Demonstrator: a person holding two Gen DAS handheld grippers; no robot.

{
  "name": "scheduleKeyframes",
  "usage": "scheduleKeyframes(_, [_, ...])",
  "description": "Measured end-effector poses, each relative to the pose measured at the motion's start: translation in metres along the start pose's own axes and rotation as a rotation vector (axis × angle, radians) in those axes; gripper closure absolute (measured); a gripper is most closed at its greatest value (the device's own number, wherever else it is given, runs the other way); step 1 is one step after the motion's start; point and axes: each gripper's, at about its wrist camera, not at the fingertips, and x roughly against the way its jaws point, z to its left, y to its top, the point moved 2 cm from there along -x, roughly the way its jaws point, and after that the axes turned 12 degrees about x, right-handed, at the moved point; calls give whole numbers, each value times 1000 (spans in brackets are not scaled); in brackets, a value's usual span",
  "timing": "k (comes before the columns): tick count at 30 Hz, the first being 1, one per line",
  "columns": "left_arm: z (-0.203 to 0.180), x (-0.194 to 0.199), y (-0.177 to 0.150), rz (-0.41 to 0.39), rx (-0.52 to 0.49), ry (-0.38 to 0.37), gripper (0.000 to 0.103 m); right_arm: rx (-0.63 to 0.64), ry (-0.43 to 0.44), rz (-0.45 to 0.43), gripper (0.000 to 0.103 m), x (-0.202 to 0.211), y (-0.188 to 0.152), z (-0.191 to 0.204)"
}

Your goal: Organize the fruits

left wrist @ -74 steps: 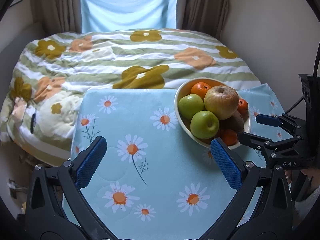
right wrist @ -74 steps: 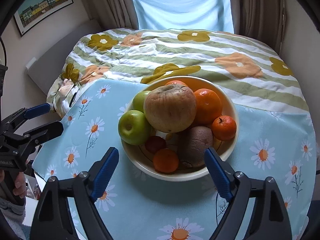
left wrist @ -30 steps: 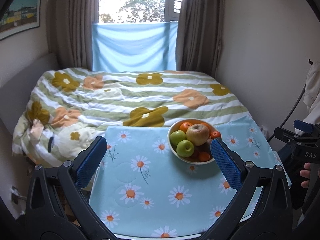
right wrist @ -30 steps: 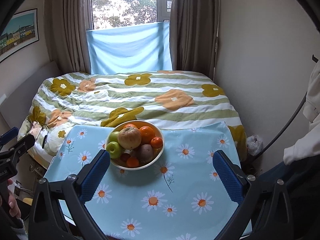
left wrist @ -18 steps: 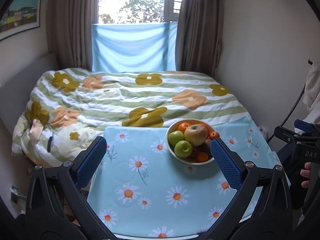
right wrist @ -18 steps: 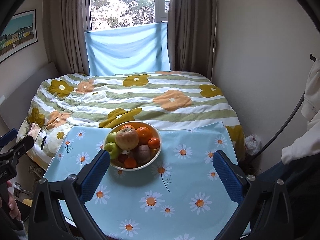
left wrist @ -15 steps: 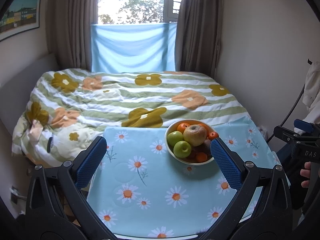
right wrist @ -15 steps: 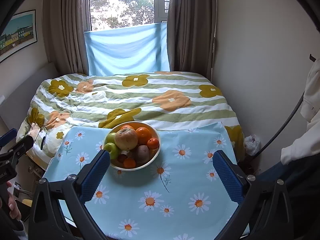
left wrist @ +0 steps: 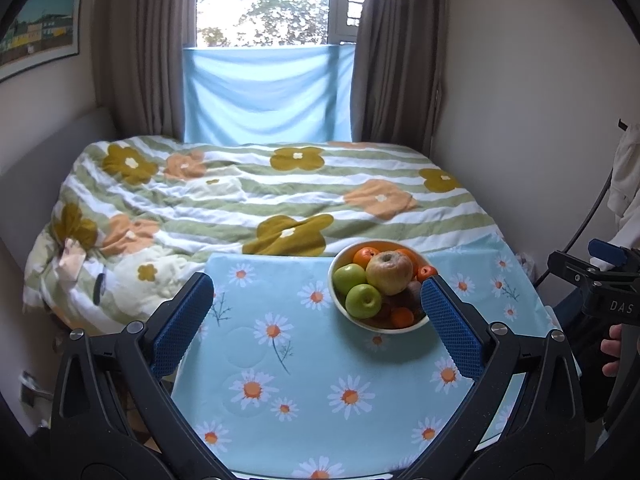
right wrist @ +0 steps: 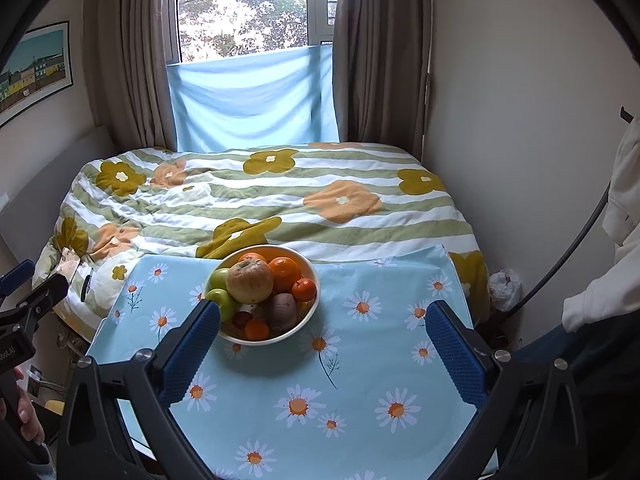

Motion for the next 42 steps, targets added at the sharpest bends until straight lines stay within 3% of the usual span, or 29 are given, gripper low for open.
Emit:
scheduleKeyframes(30, [-6,-13,8,-29,-2,-6,0,-8,-1,1,1,-4,5,-3])
scheduleKeyframes(42, [-6,-18,10,-39,-15,25,0,-13,2,2,1,-6,5,-3])
